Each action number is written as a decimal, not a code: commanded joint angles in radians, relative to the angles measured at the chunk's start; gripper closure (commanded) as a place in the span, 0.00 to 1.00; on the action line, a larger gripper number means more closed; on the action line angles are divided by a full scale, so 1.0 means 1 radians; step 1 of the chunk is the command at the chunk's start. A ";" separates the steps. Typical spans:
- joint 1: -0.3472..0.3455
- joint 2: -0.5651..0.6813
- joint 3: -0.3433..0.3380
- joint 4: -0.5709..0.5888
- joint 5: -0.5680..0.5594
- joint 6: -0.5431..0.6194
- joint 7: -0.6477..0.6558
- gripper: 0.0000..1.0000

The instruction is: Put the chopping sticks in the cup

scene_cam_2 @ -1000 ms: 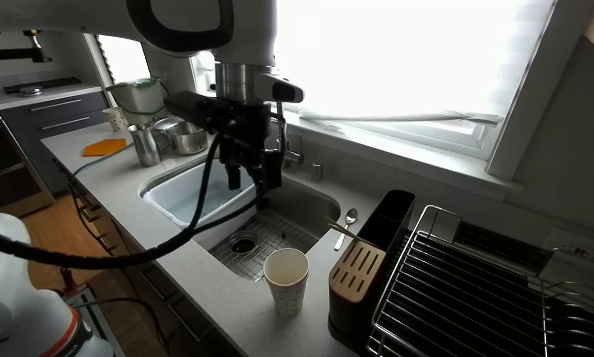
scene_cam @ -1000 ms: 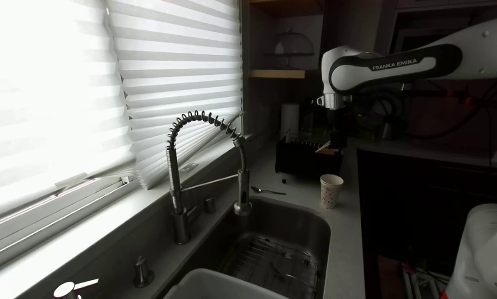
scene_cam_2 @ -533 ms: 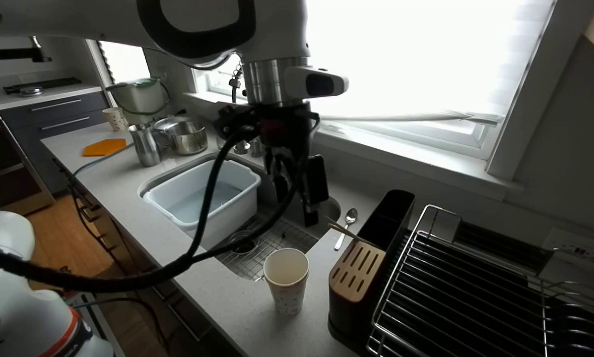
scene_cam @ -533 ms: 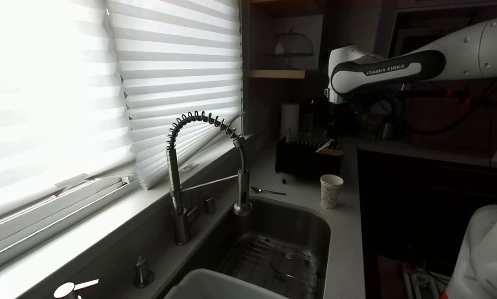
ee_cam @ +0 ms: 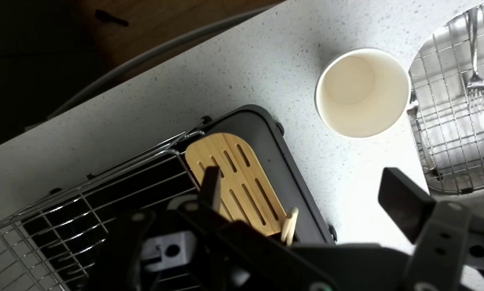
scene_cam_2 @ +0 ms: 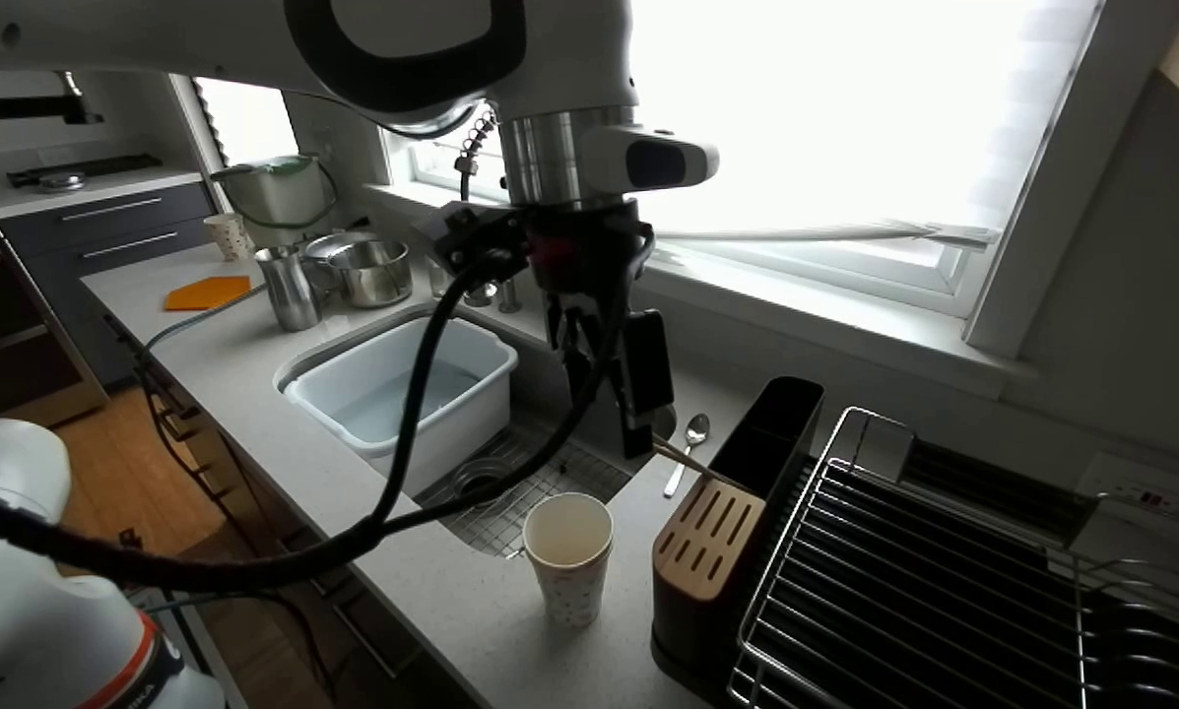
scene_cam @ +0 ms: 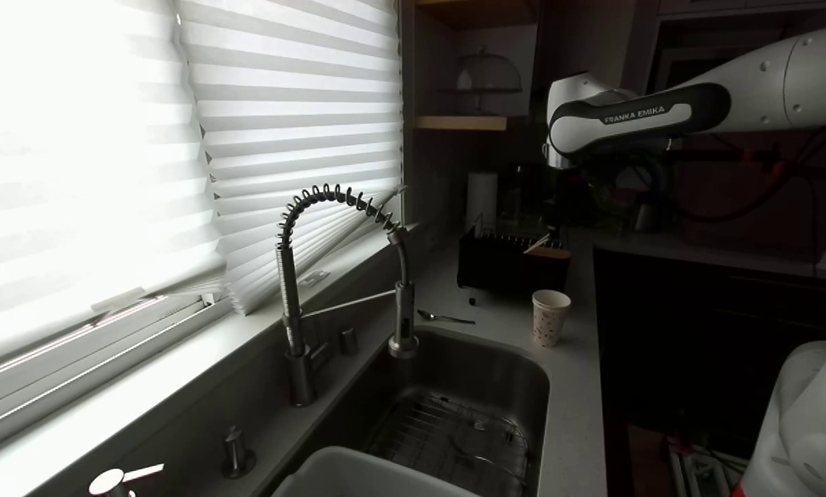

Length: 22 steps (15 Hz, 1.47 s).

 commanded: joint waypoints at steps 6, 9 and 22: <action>-0.008 0.123 -0.050 0.073 0.115 0.018 -0.162 0.00; -0.017 0.176 -0.069 0.116 0.174 -0.001 -0.236 0.00; -0.062 0.295 -0.057 0.233 0.278 -0.047 -0.275 0.47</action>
